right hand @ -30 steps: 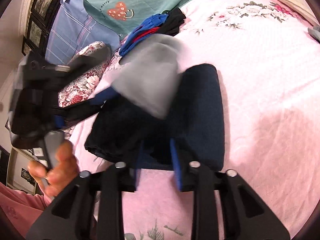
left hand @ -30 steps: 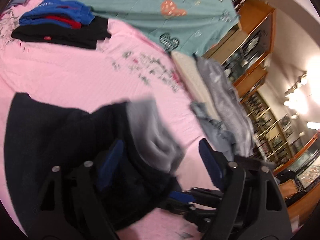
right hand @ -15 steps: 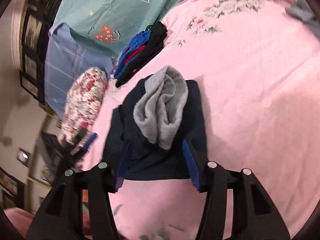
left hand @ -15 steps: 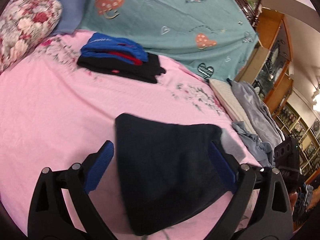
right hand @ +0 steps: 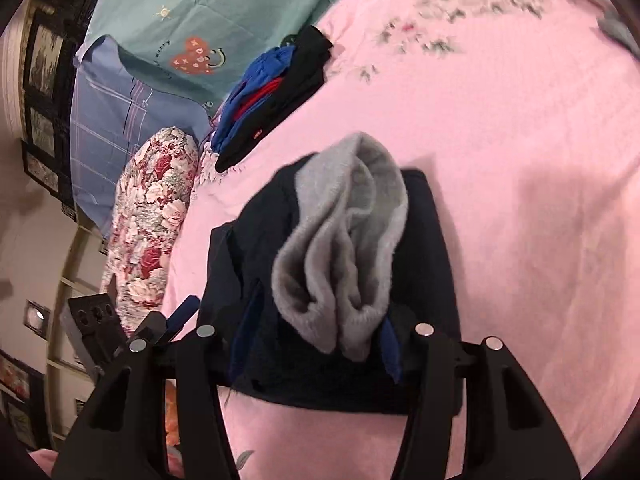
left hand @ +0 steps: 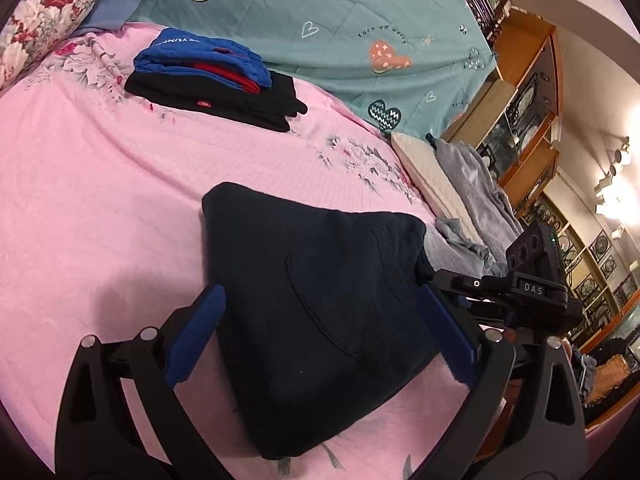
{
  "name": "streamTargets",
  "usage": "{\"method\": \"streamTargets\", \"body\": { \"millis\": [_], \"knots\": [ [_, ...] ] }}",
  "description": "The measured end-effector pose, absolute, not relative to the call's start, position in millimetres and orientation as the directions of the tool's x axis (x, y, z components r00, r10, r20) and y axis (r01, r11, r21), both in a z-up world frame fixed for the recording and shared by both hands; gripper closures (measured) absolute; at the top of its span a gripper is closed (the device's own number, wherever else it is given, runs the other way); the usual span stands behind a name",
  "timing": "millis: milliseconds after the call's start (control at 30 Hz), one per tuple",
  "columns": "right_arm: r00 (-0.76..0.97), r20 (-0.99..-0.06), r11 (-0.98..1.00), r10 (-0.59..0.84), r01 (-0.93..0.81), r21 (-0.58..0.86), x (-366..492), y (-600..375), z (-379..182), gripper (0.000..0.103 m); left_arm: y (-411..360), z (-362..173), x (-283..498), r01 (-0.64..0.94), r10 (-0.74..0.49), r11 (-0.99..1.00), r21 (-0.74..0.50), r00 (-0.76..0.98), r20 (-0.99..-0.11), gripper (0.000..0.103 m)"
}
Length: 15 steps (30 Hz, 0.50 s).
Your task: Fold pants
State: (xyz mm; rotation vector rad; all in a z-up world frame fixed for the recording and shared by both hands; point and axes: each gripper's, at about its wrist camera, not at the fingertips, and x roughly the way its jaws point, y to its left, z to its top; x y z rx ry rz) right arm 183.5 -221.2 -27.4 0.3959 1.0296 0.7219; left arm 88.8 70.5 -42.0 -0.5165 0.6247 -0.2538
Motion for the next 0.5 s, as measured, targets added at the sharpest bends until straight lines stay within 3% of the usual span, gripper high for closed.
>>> {"method": "streamTargets", "body": {
  "millis": [33,133,200,333,400,467,500],
  "knots": [
    [0.341,-0.642,0.725,0.687,-0.383,0.572,180.7,-216.0,-22.2,0.074,72.9,-42.4,88.7,0.07,-0.381,0.836,-0.544,0.788,-0.484,0.004],
    [0.386,-0.639,0.733,0.665,-0.498,0.463,170.5,-197.1,4.0,0.08,79.5,-42.6,85.3,0.058,-0.38,0.819,-0.571,0.801,-0.463,0.004],
    [0.37,-0.595,0.684,0.713,-0.554,0.475,166.5,-192.5,19.3,0.081,84.1,-42.8,83.8,0.059,-0.388,0.803,-0.593,0.807,-0.445,0.004],
    [0.293,-0.355,0.459,0.888,-0.619,0.638,159.8,-214.7,48.3,0.081,92.4,-43.4,80.9,0.042,-0.387,0.777,-0.628,0.819,-0.424,0.004],
    [0.296,-0.276,0.402,0.914,-0.585,0.705,162.3,-235.2,41.4,0.081,94.7,-42.6,77.5,0.031,-0.371,0.776,-0.631,0.831,-0.415,0.004],
    [0.317,-0.304,0.429,0.898,-0.484,0.763,172.0,-256.6,12.8,0.081,95.8,-42.8,77.3,0.03,-0.372,0.771,-0.636,0.832,-0.412,0.004],
    [0.339,-0.4,0.515,0.851,-0.395,0.761,178.5,-265.2,-10.2,0.081,96.0,-43.1,77.7,0.028,-0.372,0.77,-0.637,0.831,-0.414,0.004]
  ]
}}
